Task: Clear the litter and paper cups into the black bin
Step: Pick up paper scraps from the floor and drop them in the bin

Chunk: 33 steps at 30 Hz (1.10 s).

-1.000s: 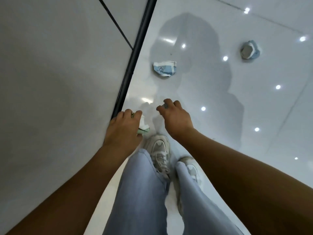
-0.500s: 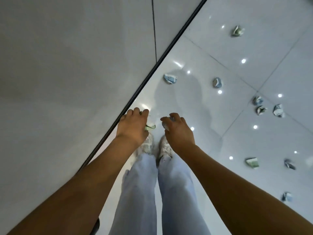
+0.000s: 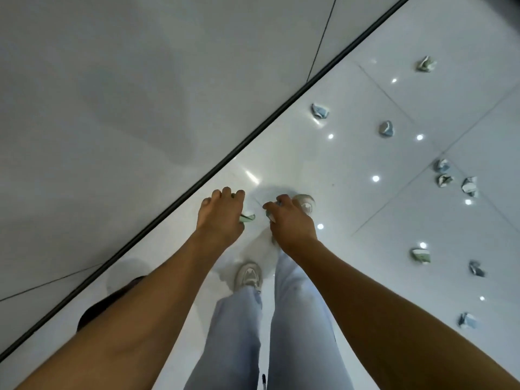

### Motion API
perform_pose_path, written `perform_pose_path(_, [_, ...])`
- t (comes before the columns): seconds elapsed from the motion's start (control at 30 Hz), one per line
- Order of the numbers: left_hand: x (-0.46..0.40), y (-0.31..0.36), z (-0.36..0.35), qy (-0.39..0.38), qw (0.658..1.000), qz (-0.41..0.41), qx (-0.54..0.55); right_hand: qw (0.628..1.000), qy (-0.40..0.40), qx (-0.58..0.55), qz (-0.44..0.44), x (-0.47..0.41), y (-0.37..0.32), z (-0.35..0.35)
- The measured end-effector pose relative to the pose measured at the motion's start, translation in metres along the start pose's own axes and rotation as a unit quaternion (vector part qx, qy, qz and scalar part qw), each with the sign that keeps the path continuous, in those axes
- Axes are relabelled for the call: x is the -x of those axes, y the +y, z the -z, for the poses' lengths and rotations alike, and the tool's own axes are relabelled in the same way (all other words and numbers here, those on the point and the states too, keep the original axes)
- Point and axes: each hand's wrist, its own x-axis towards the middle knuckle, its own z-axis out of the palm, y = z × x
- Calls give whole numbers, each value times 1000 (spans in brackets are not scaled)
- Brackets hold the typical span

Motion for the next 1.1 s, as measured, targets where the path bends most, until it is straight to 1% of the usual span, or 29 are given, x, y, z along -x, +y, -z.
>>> perform_pose_path(0.17, [91, -31, -43, 11, 999, 34, 20, 994, -19, 85, 70, 64, -47, -35])
perform_pose_path(0.33, [166, -38, -88, 26, 994, 86, 55, 979, -41, 139, 143, 114, -73, -64])
perform_pose_path(0.47, [213, -31, -128, 51, 986, 129, 91, 967, -55, 163, 190, 145, -84, -91])
perform_pose_path(0.67, [283, -34, -198, 32, 969, 193, 152, 953, -84, 168, 236, 190, -109, -149])
perform_pose_path(0.77, [321, -56, -229, 34, 950, 239, 199, 936, -103, 200, 270, 207, -137, -181])
perform_pose_path(0.9, [375, -97, -273, 40, 935, 287, 204, 918, -132, 223, 301, 230, -185, -227])
perform_pose_path(1.1, [444, -181, -338, 38, 909, 328, 255, 905, -147, 230, 325, 248, -279, -313])
